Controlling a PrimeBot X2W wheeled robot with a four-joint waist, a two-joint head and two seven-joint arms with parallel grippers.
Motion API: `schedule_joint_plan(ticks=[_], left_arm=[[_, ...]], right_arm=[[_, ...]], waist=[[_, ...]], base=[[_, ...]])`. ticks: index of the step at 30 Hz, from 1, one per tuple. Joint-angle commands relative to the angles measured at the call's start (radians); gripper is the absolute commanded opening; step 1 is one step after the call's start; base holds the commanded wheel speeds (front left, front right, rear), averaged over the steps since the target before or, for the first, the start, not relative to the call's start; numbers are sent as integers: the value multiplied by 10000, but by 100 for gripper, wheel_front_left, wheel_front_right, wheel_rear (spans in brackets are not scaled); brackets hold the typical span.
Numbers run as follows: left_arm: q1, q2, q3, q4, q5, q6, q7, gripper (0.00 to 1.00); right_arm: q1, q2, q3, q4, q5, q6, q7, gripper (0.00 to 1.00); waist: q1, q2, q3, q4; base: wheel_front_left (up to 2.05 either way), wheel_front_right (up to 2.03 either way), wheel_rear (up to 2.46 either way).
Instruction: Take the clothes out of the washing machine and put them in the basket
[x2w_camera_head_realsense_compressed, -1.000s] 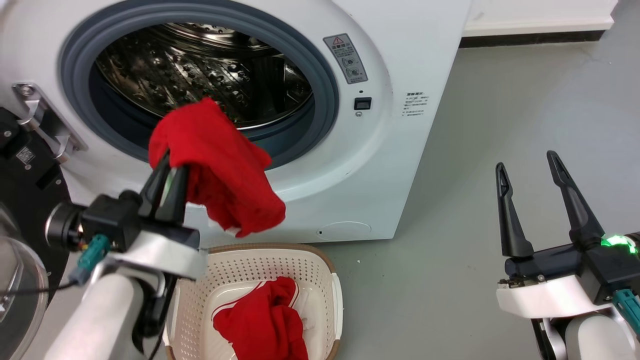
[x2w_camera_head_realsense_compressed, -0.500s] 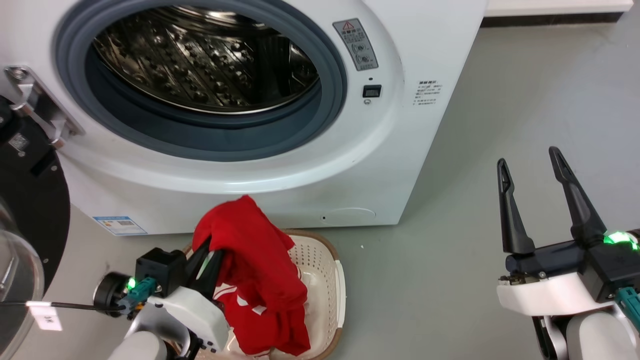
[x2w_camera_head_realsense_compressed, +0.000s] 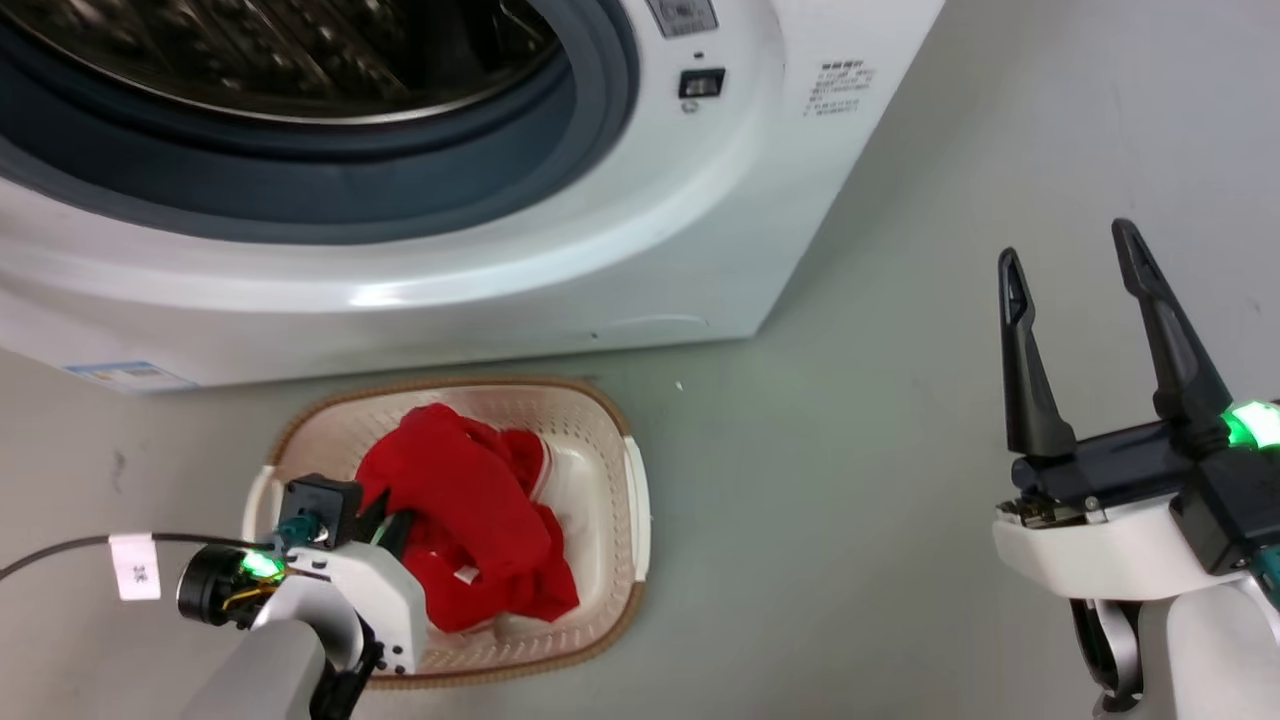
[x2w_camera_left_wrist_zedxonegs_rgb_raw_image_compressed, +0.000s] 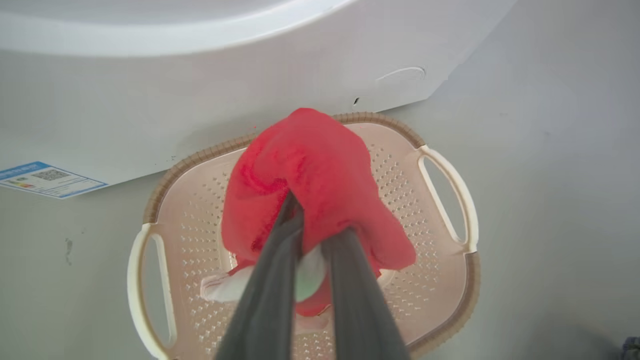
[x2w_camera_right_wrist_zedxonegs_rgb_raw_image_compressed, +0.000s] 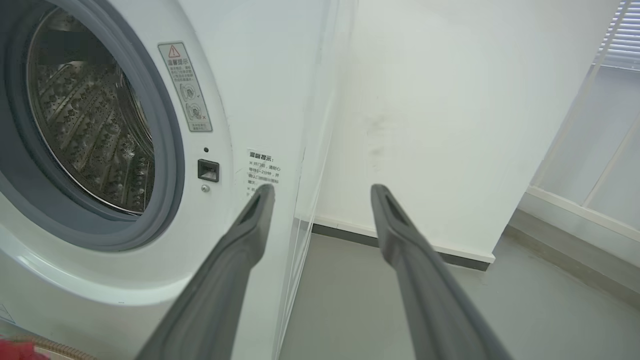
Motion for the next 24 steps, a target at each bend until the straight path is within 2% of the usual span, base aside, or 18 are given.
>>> schedule_joint_plan(ticks=[1,7,14,18,24], left_arm=[[-240,-29,-11,243,56,-30,-69,0],[-1435,-274,-18,2445,12,-268,-351,0],[-2589,-427,107,4293,-112,-407,-589,0],[-3091,-422,193,5084,-184,-279,-680,0],[-3537,-482,215,5604,-161,-315,-791,0]], right_arm=[[-160,14,10,-45,-33,-11,-23,100],[-429,14,-48,-290,-83,-11,-23,100],[-641,15,-44,-501,-16,-11,-23,100],[-751,15,98,-623,11,-11,-23,100],[-835,15,98,-758,-11,-11,-23,100]], waist=[[-1,-1,660,-371],[-1,-1,1754,-744],[-1,-1,2696,-998],[-1,-1,3148,-1160],[-1,-1,3529,-1231]], base=[[0,0,0],[0,0,0],[0,0,0],[0,0,0],[0,0,0]])
